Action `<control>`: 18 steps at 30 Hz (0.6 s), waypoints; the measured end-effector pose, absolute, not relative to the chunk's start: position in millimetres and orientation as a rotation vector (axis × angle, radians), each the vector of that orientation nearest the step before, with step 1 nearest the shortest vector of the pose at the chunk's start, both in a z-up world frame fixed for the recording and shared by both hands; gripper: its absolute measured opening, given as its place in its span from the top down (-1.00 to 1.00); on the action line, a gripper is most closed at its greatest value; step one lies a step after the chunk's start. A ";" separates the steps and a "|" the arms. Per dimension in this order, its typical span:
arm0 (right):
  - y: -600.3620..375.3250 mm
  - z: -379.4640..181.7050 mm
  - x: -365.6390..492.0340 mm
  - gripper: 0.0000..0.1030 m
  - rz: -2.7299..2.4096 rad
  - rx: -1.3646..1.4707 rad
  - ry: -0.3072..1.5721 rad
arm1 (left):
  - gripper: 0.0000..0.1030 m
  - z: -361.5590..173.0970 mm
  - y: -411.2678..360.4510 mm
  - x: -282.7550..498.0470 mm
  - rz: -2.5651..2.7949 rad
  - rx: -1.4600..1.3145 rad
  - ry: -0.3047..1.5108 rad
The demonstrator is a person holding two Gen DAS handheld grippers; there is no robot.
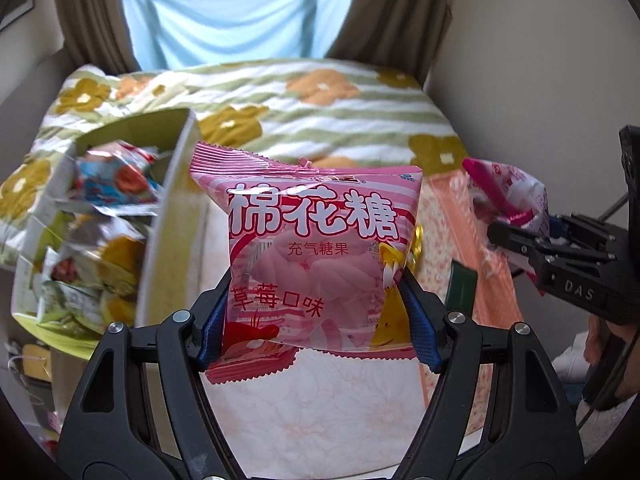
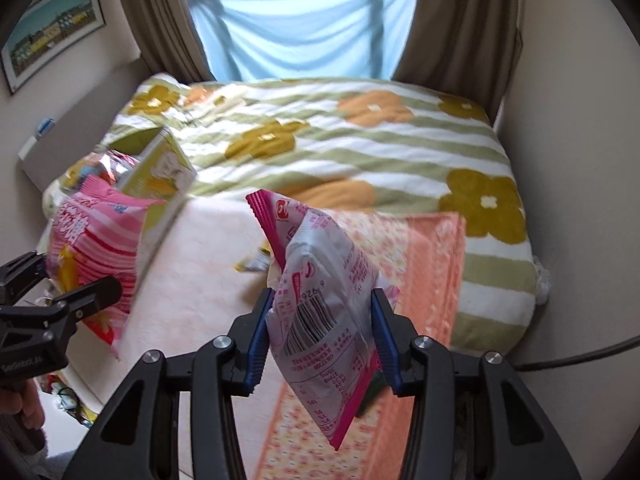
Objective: Organize snacks
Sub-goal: 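Carry both bags into the yellow-green box and open both tools to release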
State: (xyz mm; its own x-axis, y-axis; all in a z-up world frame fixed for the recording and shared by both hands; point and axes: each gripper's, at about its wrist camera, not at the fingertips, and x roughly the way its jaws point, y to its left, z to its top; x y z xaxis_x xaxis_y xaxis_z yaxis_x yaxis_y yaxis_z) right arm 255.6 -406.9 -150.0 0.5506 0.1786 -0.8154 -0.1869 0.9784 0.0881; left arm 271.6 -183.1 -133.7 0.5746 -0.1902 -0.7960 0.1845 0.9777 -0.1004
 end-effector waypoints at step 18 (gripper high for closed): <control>-203.2 -80.2 277.3 0.17 0.457 0.014 0.833 | -0.38 -80.4 24.4 294.2 -0.110 -0.048 0.874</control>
